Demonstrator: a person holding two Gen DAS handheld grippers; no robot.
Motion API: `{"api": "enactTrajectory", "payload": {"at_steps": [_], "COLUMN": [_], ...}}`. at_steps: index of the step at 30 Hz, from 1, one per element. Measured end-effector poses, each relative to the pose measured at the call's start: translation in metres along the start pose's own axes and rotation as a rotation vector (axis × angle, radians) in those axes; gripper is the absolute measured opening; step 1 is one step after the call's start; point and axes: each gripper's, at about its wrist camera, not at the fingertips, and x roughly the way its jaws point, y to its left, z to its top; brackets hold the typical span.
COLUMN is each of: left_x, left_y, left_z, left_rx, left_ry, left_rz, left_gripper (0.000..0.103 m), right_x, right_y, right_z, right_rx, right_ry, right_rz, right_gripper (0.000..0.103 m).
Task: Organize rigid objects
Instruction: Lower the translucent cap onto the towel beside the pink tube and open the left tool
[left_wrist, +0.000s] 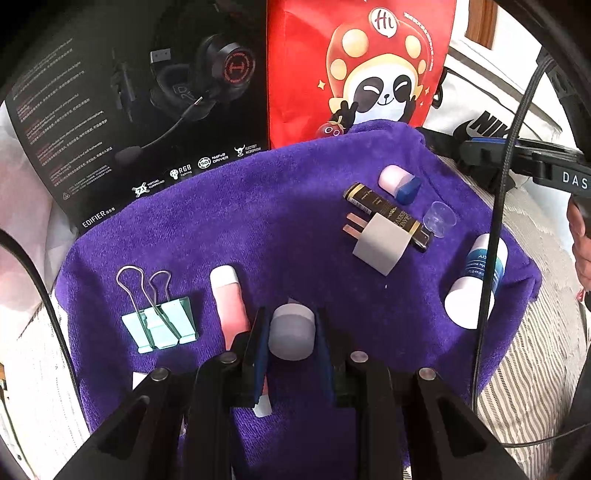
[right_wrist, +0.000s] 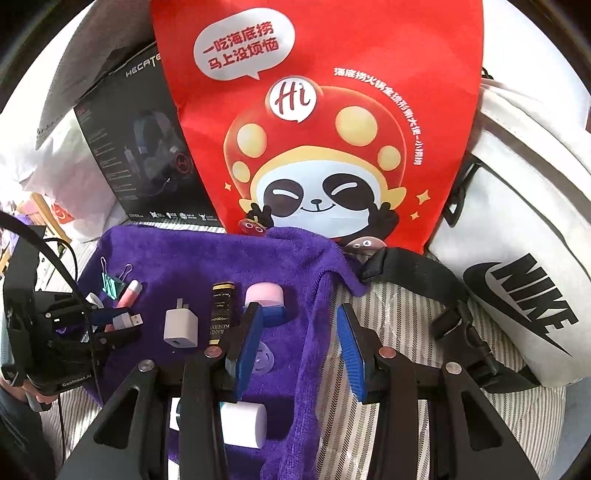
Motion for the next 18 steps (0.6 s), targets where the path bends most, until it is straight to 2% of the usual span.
{"api": "enactTrajectory", "payload": {"at_steps": [8, 11, 13, 18], "left_x": [0.0, -0.002, -0.004, -0.012], "left_y": [-0.01, -0.014, -0.016, -0.02], "left_z": [0.002, 0.001, -0.002, -0.007], "left_rx": [0.021, 0.023, 0.021, 0.011], "left_ry": [0.02, 0.033, 0.04, 0.061], "left_rz": [0.018, 0.027, 0.036, 0.072], "left_gripper": [0.025, 0.029, 0.036, 0.038], "right_x": [-0.012, -0.017, -0.02, -0.03], "right_y": [-0.004, 0.001, 0.007, 0.022], "right_z": [0.001, 0.003, 0.004, 0.001], "right_rx": [0.008, 0.003, -0.012, -0.065], "right_ry": [-0.02, -0.034, -0.042, -0.052], "right_rz": [0.018, 0.034, 0.041, 0.024], "right_gripper": [0.042, 0.051, 0.054, 0.073]}}
